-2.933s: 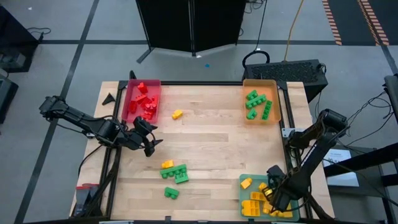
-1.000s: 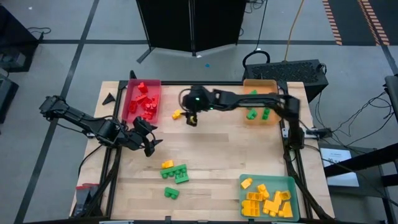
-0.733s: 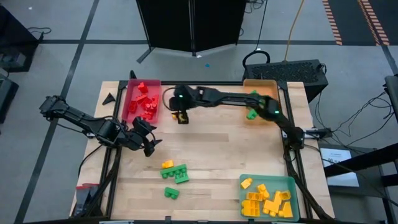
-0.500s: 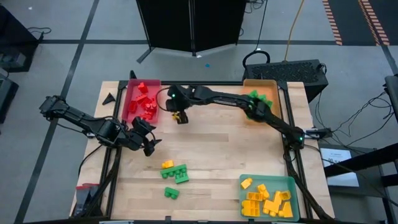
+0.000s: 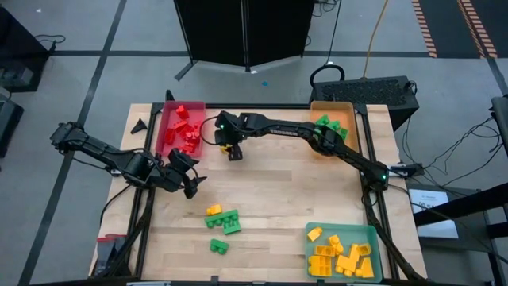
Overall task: Sort blocks
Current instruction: Put the yellow game piece into the blue bin
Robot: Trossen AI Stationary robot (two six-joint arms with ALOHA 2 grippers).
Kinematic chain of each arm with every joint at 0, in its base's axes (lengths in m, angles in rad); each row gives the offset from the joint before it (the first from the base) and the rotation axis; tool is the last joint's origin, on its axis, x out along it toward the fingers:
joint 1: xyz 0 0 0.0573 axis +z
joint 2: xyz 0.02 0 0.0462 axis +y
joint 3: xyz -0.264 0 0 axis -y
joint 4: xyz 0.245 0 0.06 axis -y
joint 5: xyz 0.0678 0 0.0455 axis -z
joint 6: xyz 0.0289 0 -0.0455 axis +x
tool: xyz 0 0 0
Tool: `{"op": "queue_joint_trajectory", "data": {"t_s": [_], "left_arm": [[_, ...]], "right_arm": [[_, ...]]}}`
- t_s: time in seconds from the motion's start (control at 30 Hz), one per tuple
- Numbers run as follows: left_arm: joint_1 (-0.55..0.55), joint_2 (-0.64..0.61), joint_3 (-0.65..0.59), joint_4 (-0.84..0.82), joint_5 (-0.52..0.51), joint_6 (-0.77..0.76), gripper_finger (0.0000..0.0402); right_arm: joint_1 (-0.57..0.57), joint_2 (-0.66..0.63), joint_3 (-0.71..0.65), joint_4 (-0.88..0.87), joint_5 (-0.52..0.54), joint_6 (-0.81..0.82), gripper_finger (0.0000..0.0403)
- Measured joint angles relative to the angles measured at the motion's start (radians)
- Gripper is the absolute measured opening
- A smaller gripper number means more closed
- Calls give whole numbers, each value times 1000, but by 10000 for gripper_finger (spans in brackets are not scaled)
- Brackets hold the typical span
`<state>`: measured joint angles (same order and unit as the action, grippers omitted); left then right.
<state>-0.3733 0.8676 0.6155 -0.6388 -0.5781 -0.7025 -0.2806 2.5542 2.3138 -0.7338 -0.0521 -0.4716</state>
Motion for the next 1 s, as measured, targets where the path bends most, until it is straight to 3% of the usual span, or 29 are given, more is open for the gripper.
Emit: {"op": "queue_joint_trajectory", "data": {"t_s": [0.53,0.7,0.87,1.0], "left_arm": [[0,0,0,1,-3,0,331],[0,0,0,1,-3,0,331],[0,0,0,1,-3,0,331],[0,0,0,1,-3,0,331]], "right_arm": [[0,57,0,-13,-31,96,240],[1,67,2,-22,-34,147,197],[2,68,2,-26,-31,198,121],[2,66,2,-34,-25,255,114]]}}
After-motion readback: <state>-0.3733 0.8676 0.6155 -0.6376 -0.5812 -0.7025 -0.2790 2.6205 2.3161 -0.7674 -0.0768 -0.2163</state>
